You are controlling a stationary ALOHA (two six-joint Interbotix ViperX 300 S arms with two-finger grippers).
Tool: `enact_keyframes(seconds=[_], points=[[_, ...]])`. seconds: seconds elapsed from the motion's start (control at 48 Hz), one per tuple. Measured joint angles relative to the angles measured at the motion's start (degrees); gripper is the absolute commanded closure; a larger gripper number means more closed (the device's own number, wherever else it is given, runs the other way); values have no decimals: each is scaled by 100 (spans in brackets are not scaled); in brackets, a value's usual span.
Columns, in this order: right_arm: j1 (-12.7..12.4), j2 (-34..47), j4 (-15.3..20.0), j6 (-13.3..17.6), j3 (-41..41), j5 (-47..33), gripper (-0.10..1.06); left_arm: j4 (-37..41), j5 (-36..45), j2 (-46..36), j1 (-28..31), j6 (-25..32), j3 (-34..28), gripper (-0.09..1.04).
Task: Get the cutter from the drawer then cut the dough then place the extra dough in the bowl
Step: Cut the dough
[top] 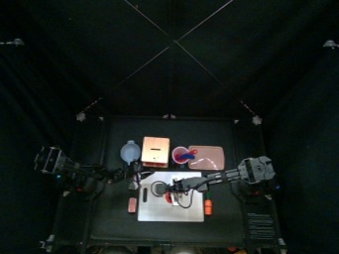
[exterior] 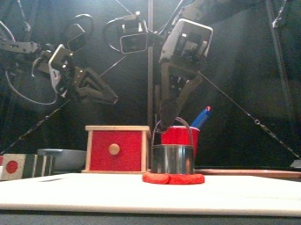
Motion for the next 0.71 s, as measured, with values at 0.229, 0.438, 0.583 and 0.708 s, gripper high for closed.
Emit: enact_keyframes(seconds=[0.229,0.438,0.583,0.708], points=[[149,-615,-457,-62,475,-844,21,-26,-193,220,-185,0,-237,34],[211,-1564,-1072,141,1564,-2127,20,53,-817,949,-633,70,-659,23],[132,-2171,-1143,193,2584,-3771,20,132,-1143,1573,-949,62,-984,13],[-97,-2443,-1503,158,3709,-5432,20,62,-1397,1995,-1187,35,-1248,8]])
